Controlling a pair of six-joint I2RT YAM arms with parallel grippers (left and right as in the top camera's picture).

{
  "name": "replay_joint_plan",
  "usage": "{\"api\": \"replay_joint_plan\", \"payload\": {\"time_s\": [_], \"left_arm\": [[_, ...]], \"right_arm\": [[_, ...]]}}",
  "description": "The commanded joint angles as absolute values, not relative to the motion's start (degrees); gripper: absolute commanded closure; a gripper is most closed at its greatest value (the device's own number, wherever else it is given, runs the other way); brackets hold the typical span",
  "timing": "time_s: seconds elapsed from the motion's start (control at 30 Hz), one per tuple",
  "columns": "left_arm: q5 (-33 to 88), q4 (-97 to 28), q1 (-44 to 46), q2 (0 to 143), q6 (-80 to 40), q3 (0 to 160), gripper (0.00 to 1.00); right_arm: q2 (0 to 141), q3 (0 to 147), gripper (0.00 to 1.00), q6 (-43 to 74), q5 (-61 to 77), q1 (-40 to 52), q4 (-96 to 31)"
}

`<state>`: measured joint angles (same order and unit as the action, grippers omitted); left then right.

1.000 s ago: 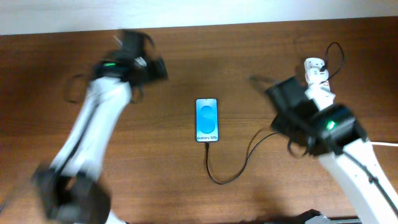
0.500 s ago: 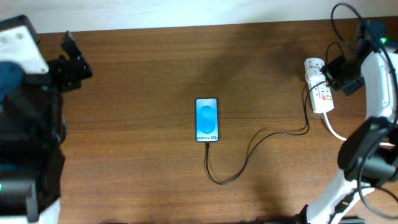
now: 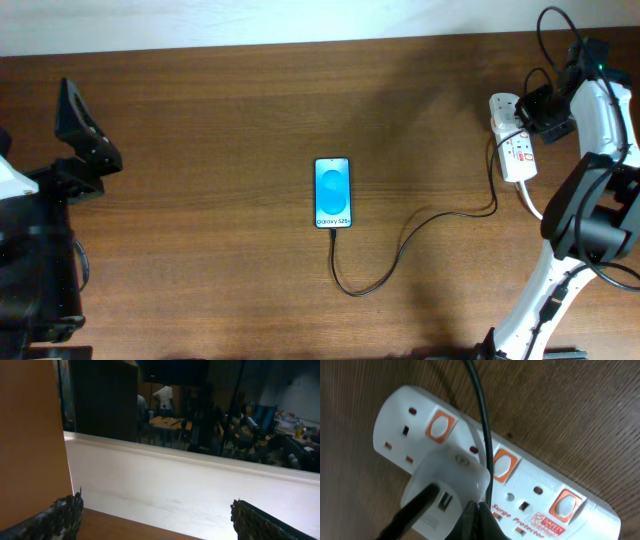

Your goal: Plug charger to phone and switch on socket

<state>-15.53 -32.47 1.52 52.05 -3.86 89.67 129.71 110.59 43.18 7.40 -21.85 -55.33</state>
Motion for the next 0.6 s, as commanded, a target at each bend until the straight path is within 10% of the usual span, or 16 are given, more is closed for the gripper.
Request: {"api": "replay_joint_plan", "payload": {"time_s": [0.0,0.57], "left_arm": [[-16.3,-32.1,1.3,51.7,-2.9,89.0,0.01],[-16.3,-32.1,1.3,51.7,-2.9,88.9,0.01]], "right_arm": [[132.2,111.7,0.96,44.0,6.9,-22.5,-54.3],[135.4,111.4,0.96,44.0,7.1,-22.4,-54.2]]}}
